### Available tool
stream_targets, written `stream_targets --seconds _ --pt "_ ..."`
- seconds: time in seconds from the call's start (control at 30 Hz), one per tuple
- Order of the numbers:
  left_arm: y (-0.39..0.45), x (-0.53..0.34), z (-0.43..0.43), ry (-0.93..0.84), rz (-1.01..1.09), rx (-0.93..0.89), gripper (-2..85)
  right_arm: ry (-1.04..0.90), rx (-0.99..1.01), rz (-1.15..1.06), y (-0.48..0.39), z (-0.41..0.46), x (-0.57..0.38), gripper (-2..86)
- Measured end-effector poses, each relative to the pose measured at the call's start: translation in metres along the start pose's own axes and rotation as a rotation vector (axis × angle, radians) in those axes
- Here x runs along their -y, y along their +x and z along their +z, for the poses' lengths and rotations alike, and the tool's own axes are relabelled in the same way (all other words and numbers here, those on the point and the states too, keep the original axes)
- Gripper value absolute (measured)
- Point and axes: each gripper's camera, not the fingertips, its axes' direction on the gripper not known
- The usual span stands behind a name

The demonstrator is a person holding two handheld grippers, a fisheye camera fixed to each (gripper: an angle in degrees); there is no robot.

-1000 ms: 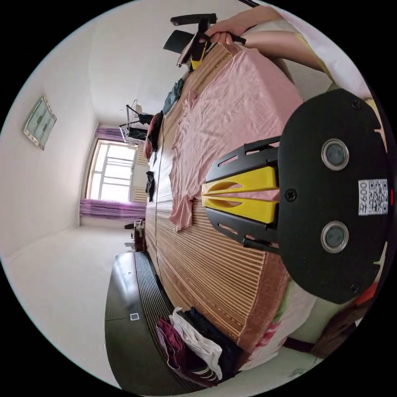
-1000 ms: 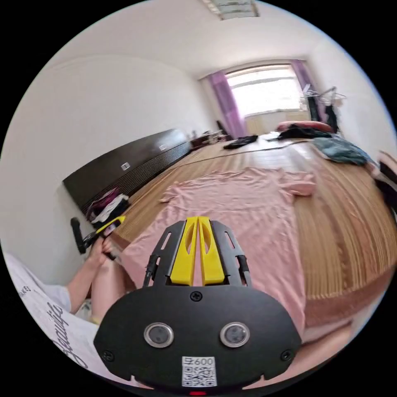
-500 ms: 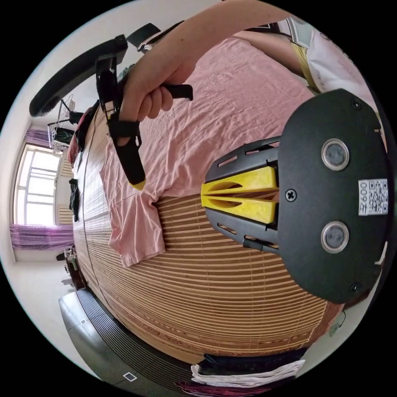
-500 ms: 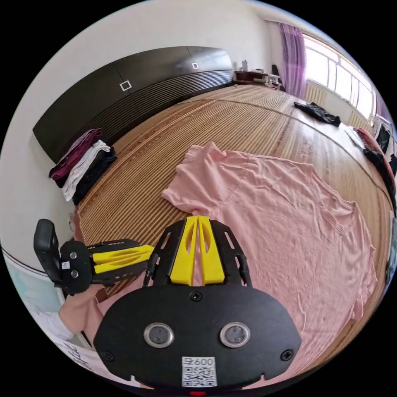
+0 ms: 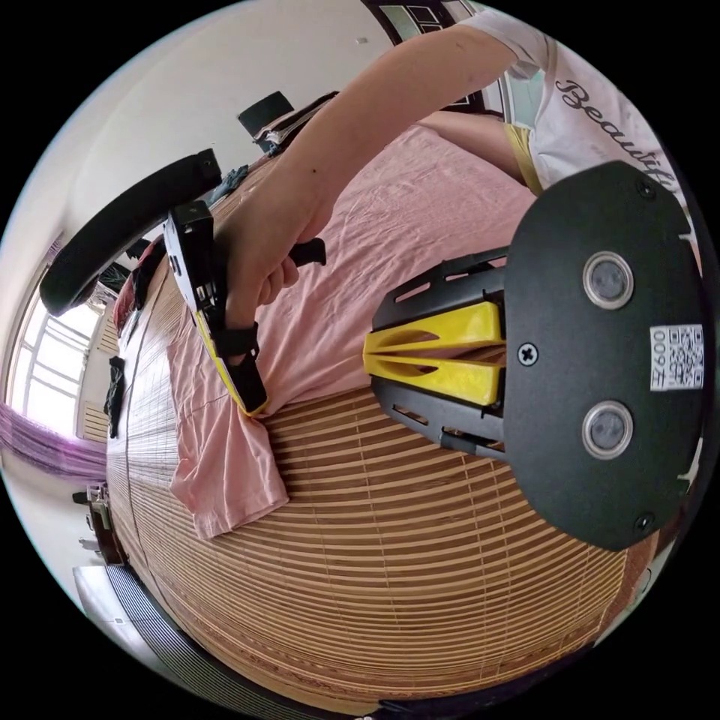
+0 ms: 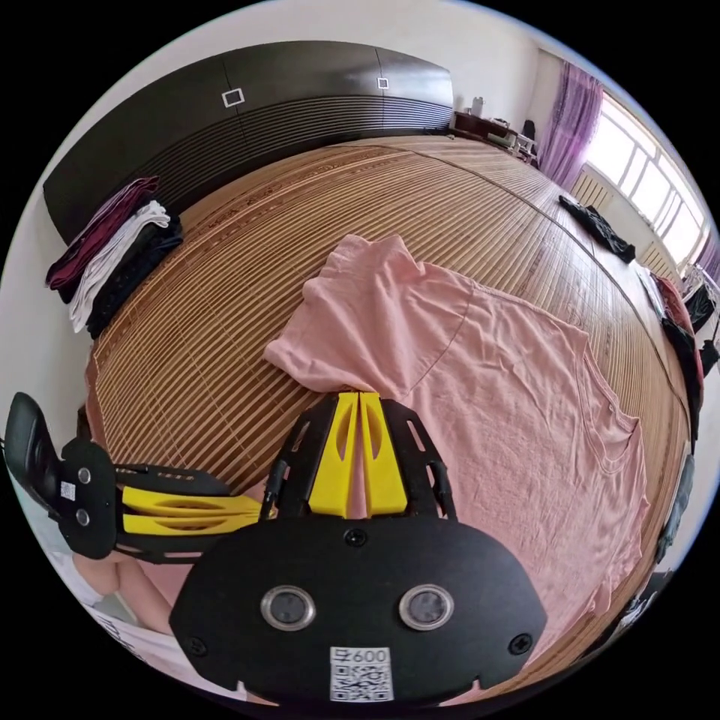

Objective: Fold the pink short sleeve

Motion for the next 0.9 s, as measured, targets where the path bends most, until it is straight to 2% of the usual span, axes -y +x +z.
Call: stream_targets --seconds 0.27,0.4,0.6,0.9 --pt "0.021 0.009 -0.033 -0.059 0.016 -0.050 0.0 0.106 0.098 0.063 0.076 0.029 -0.064 -0.9" --pt "0.032 0.013 -0.045 -0.063 0.022 -0.050 -0.1 0.144 0.067 0.063 0.092 0.038 -0.087 -0.9" --pt "0.039 0.021 -0.063 -0.060 0.009 -0.076 -0.1 0.149 -0.089 -0.037 0.092 0.054 -0.115 -0.9" --pt "0.030 -0.003 -0.100 -0.090 0.021 -0.215 0.0 0.165 -0.021 0.002 0.154 0.066 -0.152 -0.9"
